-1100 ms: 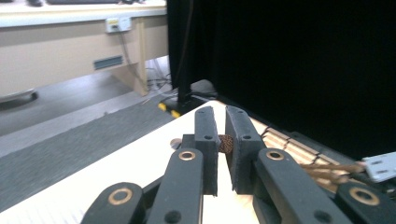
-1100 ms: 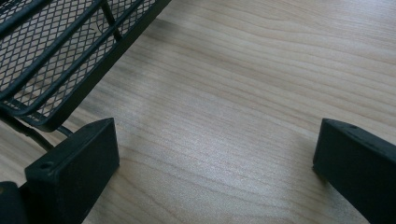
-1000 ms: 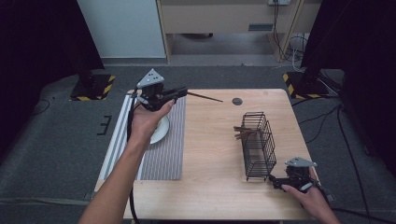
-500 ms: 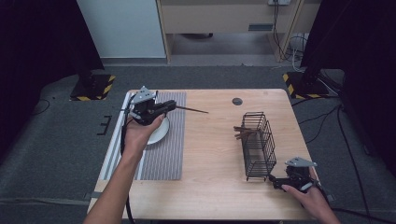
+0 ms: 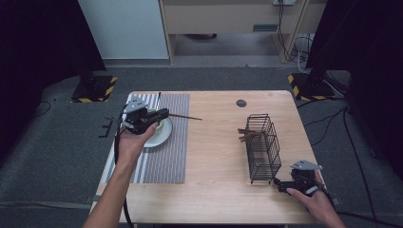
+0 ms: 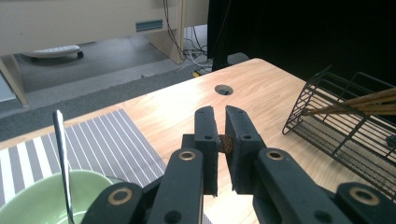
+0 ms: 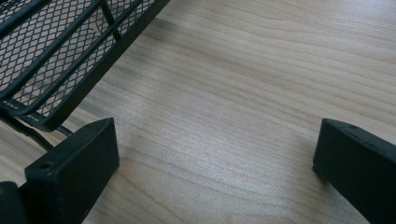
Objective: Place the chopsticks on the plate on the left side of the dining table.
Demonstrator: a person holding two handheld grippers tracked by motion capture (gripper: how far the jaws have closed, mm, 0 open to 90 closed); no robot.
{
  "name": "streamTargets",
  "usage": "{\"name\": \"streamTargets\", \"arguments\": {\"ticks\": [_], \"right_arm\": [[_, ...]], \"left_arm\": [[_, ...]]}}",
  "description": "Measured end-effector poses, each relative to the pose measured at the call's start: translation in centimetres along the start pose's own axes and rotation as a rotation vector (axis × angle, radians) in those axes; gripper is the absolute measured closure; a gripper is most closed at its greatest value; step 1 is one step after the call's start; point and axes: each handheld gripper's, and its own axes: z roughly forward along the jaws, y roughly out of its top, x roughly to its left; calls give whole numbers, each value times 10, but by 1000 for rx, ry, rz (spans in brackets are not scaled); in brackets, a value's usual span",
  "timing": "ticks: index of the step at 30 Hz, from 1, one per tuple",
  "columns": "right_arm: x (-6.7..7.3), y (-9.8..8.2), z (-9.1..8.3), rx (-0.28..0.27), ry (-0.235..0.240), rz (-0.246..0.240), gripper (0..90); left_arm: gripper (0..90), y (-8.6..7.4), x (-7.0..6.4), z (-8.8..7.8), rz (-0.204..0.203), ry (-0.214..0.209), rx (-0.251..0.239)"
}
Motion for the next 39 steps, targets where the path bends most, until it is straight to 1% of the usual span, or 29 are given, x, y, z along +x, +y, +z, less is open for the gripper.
{"name": "streamTargets", "arguments": {"ticks": [2, 3, 6, 7, 9, 10, 13, 16, 18, 20, 25, 30, 32, 35, 39], "right_arm": [[0, 0, 0, 0, 1, 0, 4], [0, 0, 0, 0, 1, 0, 4], [0, 0, 0, 0, 0, 1, 4], [0, 0, 0, 0, 0, 1, 4], [0, 0, 0, 0, 0, 1, 4], [0, 0, 0, 0, 0, 1, 4], [0, 0, 0, 0, 0, 0, 4], [0, 0, 0, 0, 1, 0, 4], [0, 0, 0, 0, 2, 0, 4], [0, 0, 0, 1, 3, 0, 4], [0, 0, 0, 1, 3, 0, 4], [0, 0, 0, 1, 2, 0, 4], [0, 0, 0, 0, 2, -1, 4], [0, 0, 0, 0, 2, -2, 4], [0, 0, 0, 1, 3, 0, 4]], "left_arm": [[835, -8, 4, 0, -13, 7, 9], [835, -8, 4, 0, -13, 7, 9], [835, -14, 10, -3, -23, 19, 6], [835, -14, 10, -3, -23, 19, 6], [835, -15, 15, -5, -30, 26, 2], [835, -16, 18, -7, -33, 38, 3], [835, -19, 22, -9, -38, 49, 5], [835, -23, 25, -12, -62, 60, -4], [835, -24, 25, -13, -51, 69, 3], [835, -25, 29, -14, -48, 79, 8], [835, -25, 32, -14, -54, 92, -2], [835, -29, 33, -13, -51, 100, -5], [835, -32, 33, -13, -46, 106, 2], [834, -34, 33, -14, -50, 108, -1], [835, -39, 34, -15, -48, 113, 8]]}}
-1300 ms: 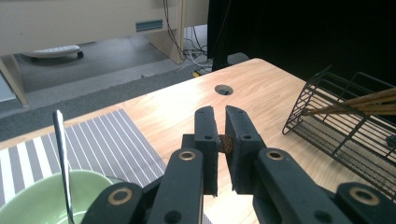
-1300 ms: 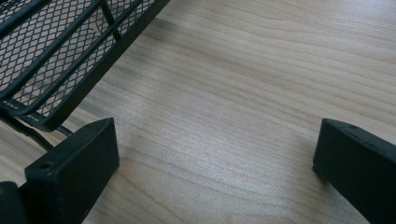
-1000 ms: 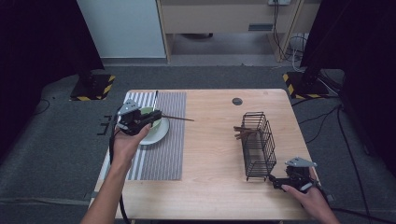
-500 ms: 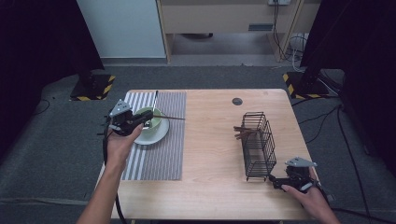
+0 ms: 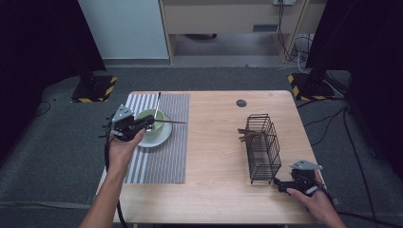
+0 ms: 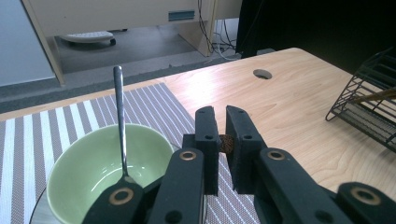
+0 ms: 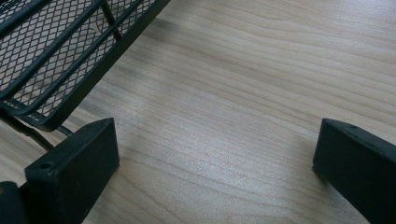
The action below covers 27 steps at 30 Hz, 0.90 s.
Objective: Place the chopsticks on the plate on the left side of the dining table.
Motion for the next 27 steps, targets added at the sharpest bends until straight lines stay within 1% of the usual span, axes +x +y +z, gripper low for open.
{"name": "streamTargets", "arguments": {"ticks": [6, 9, 12, 13, 14, 16, 18, 19, 23, 24, 25, 26, 27], "right_arm": [[0, 0, 0, 0, 0, -1, 4], [0, 0, 0, 0, 0, -1, 4], [0, 0, 0, 0, 2, -3, 4], [0, 0, 0, 1, 3, -2, 4], [0, 0, 0, 1, 3, -2, 4], [0, 0, 0, 1, 3, -2, 4], [0, 0, 0, 1, 3, -2, 4], [0, 0, 0, 1, 3, -2, 4], [0, 0, 0, 1, 3, -2, 4], [0, 0, 0, 0, 3, -4, 4], [0, 0, 0, 0, 3, -4, 4], [0, 0, 0, 1, 3, -2, 4], [0, 0, 0, 1, 3, -2, 4]], "left_arm": [[834, -5, 2, -2, 5, 7, 7], [834, -13, 2, -5, -11, 4, 11], [833, -17, 2, -8, -5, 6, 16], [833, -21, 2, -11, -7, 8, 20], [833, -21, 2, -11, -7, 8, 20], [833, -25, 3, -14, -13, 13, 20], [833, -30, 4, -16, -11, 12, 28], [833, -36, 5, -19, -16, 14, 31], [832, -50, 9, -24, -34, 17, 34], [832, -50, 9, -24, -34, 17, 34], [832, -53, 10, -25, -39, 15, 35], [832, -57, 11, -25, -46, 13, 34], [834, -63, 14, -27, -69, 7, 27]]}}
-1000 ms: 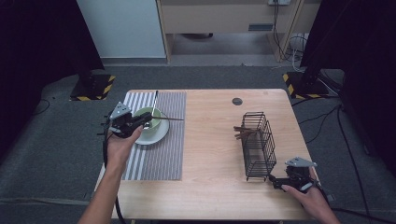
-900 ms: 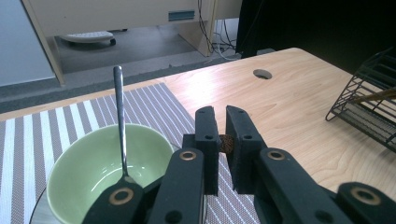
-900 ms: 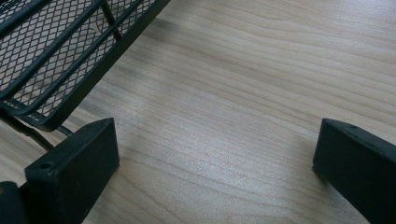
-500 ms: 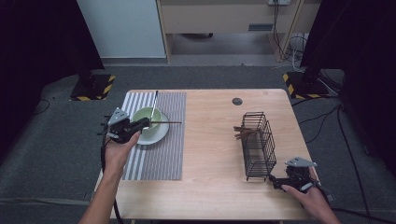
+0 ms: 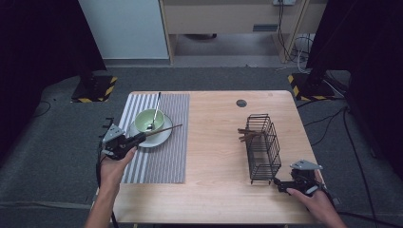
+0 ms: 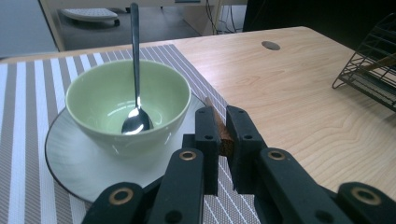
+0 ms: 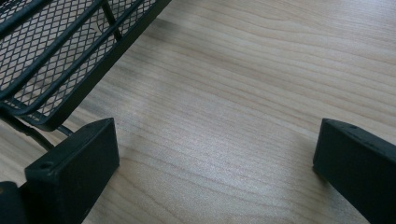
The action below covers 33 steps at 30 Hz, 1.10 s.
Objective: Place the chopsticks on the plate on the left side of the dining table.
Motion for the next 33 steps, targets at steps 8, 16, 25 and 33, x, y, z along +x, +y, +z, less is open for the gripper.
{"name": "streamTargets", "arguments": {"ticks": [8, 16, 25, 33], "right_arm": [[0, 0, 0, 0, 0, -1, 4], [0, 0, 0, 0, 0, 0, 4], [0, 0, 0, 0, 0, 0, 4], [0, 0, 0, 0, 0, 0, 4]], "left_arm": [[833, -13, 3, -2, 0, 1, -3], [834, -26, 3, 1, -1, 21, -14], [834, -42, 6, 5, -2, 25, 25], [833, -51, 11, 6, 8, 43, 44]]}}
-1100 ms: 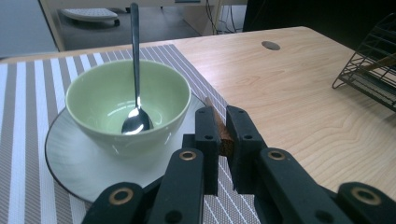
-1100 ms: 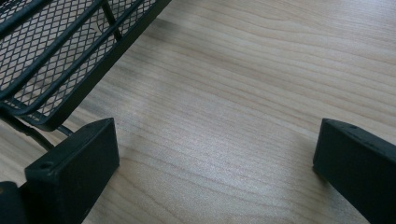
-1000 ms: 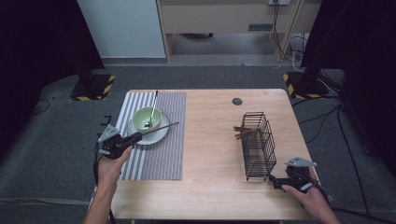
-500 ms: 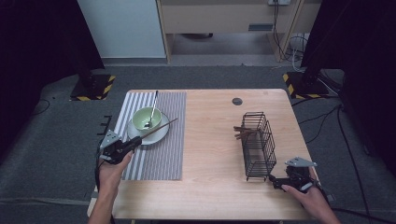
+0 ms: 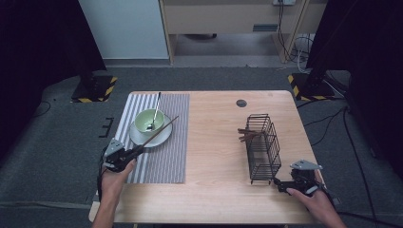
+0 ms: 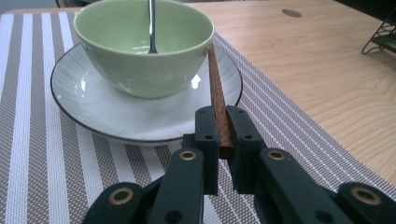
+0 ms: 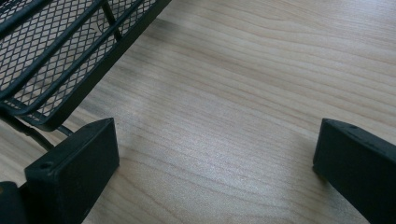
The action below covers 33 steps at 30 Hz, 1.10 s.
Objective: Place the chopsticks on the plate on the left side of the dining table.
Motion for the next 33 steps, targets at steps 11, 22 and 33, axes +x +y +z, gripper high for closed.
{"name": "streamTargets", "arguments": {"ticks": [11, 22, 33], "right_arm": [[0, 0, 0, -1, -2, 0, 4], [0, 0, 0, -1, -2, 0, 4], [0, 0, 0, -1, -2, -1, 4]], "left_arm": [[833, -8, 3, 2, 23, -7, 46], [831, -15, 5, 7, 25, 1, 97], [829, -22, 8, 10, 28, 0, 142]]}}
